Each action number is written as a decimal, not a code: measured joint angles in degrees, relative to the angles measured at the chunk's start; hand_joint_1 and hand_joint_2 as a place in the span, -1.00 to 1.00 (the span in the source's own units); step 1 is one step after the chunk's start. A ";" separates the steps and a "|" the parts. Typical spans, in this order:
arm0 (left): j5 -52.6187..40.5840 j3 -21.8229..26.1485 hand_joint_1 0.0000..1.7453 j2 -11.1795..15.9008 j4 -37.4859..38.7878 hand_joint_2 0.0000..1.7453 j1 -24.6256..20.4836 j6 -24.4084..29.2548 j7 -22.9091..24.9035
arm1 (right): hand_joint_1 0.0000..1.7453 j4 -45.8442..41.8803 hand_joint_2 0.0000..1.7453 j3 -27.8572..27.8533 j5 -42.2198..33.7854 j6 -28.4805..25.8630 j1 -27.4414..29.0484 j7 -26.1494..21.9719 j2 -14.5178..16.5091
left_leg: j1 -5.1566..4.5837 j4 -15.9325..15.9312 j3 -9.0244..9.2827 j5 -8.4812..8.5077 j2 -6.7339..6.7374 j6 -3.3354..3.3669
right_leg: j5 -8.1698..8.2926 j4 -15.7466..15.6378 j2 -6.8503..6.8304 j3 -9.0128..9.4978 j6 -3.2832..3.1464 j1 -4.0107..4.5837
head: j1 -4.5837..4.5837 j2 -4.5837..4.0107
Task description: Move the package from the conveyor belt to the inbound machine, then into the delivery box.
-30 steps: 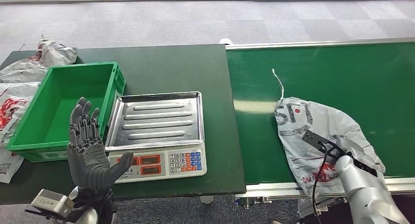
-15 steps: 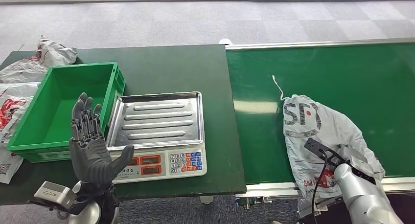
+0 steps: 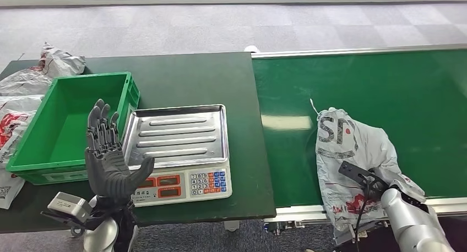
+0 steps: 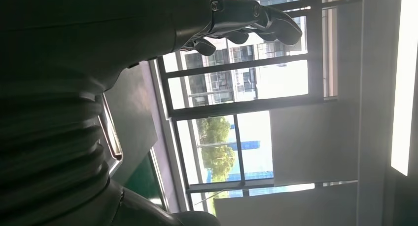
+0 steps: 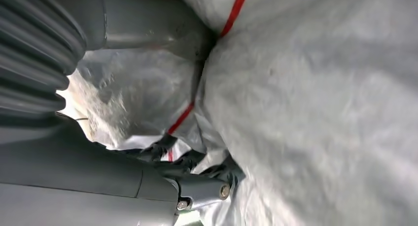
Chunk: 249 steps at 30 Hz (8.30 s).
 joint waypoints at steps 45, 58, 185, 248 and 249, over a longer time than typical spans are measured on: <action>-0.47 1.15 -1.00 -0.38 -6.14 1.00 4.60 0.34 0.00 | 1.00 -19.74 1.00 8.24 -6.08 -23.52 -0.06 3.57 6.20 | -0.01 0.01 0.17 0.02 -0.20 0.10 | -0.03 -0.02 -0.14 -0.06 0.09 -0.05 | 0.01 0.00; -0.47 1.49 -1.00 -0.46 -6.91 1.00 5.19 0.34 -0.02 | 1.00 -22.66 1.00 8.26 -6.08 -23.61 0.18 3.56 7.14 | -0.01 0.01 0.16 0.01 -0.21 0.10 | -0.03 -0.03 -0.16 -0.07 0.09 -0.05 | 0.00 0.00; 3.85 -3.34 -1.00 3.80 0.73 1.00 0.43 7.54 -0.02 | 1.00 -22.98 1.00 42.95 -15.84 -20.41 3.75 6.37 7.95 | 0.04 0.02 0.23 0.08 0.00 0.07 | 0.07 -0.03 0.09 -0.16 -0.02 0.03 | 0.00 0.00; 9.23 -0.33 -1.00 -1.12 5.67 1.00 -2.82 28.83 -0.01 | 1.00 -17.94 1.00 45.00 2.58 -52.62 -10.72 5.31 32.69 | 0.25 -0.01 -0.21 0.25 -0.15 -0.19 | 0.11 0.07 -0.02 -0.52 -0.26 0.08 | 0.00 0.00; 9.69 0.53 -1.00 -1.57 4.47 1.00 -2.24 29.73 -0.01 | 1.00 -17.47 1.00 45.38 1.15 -52.15 -10.73 5.40 33.04 | 0.25 -0.01 -0.23 0.25 -0.16 -0.19 | 0.11 0.07 -0.03 -0.53 -0.26 0.08 | 0.00 0.00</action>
